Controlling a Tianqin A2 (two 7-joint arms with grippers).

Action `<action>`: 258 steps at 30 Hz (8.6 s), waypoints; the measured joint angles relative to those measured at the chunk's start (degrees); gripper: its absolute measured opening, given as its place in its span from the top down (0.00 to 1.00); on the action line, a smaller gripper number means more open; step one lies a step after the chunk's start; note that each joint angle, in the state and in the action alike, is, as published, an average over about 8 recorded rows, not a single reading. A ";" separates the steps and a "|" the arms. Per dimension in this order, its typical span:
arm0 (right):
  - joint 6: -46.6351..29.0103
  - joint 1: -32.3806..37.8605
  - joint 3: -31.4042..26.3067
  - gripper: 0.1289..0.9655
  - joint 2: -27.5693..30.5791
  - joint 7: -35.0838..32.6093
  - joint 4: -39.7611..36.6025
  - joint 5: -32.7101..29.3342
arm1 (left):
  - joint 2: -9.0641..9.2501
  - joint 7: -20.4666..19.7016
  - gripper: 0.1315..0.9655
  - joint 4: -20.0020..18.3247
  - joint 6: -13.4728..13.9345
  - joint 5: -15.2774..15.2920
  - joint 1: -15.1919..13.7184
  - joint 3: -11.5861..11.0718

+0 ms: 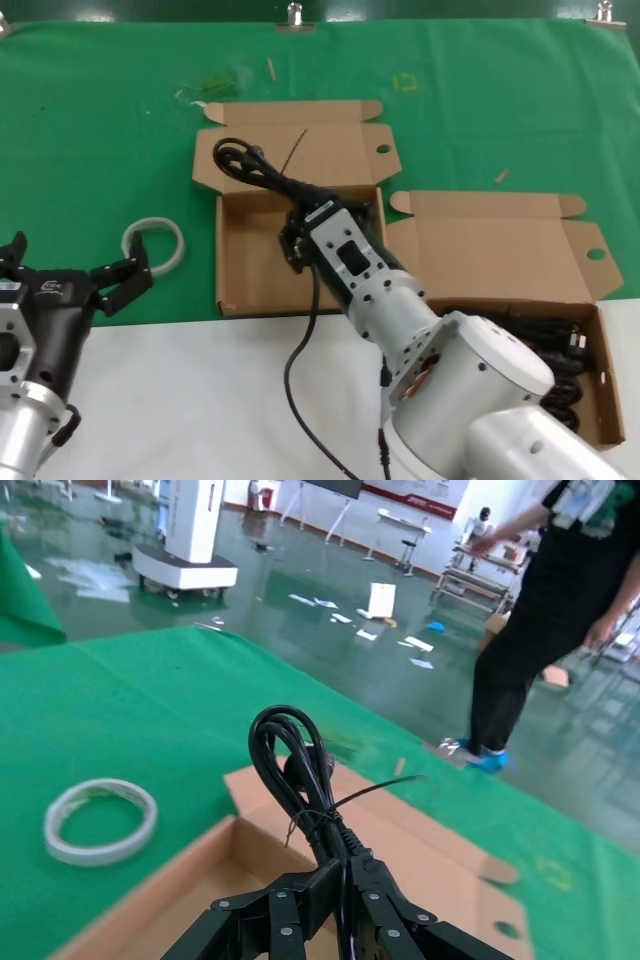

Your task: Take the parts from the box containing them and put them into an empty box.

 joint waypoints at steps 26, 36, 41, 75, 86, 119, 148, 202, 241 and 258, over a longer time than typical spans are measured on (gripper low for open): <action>-2.97 1.91 -2.12 0.80 0.04 5.52 -4.07 0.00 | 0.00 0.00 0.00 0.00 0.00 0.00 0.00 0.00; -3.95 0.70 -0.45 0.57 0.04 7.91 -3.45 -2.12 | 0.00 0.00 0.00 0.00 0.00 0.00 0.00 0.00; -5.34 -0.97 1.88 0.45 0.05 11.37 -2.55 -5.16 | 0.00 0.00 0.00 0.00 0.00 0.00 0.00 0.00; -16.66 -14.68 20.95 0.00 0.05 39.35 4.72 -29.76 | 0.00 0.02 0.00 0.00 0.00 -0.02 0.00 0.00; -20.33 -19.11 27.13 0.00 0.05 48.43 7.08 -37.74 | 0.00 0.02 0.00 0.00 0.00 -0.02 0.00 0.00; -27.24 -27.46 38.77 0.00 0.03 65.52 11.52 -52.77 | 0.00 0.04 0.00 0.00 0.00 -0.03 0.00 0.00; -27.24 -27.46 38.77 0.00 0.03 65.52 11.52 -52.77 | 0.00 0.04 0.00 0.00 0.00 -0.03 0.00 0.00; -27.24 -27.46 38.77 0.00 0.03 65.52 11.52 -52.77 | 0.00 0.04 0.00 0.00 0.00 -0.03 0.00 0.00; -27.24 -27.46 38.77 0.00 0.03 65.52 11.52 -52.77 | 0.00 0.04 0.00 0.00 0.00 -0.03 0.00 0.00; -27.24 -27.46 38.77 0.00 0.03 65.52 11.52 -52.77 | 0.00 0.04 0.00 0.00 0.00 -0.03 0.00 0.00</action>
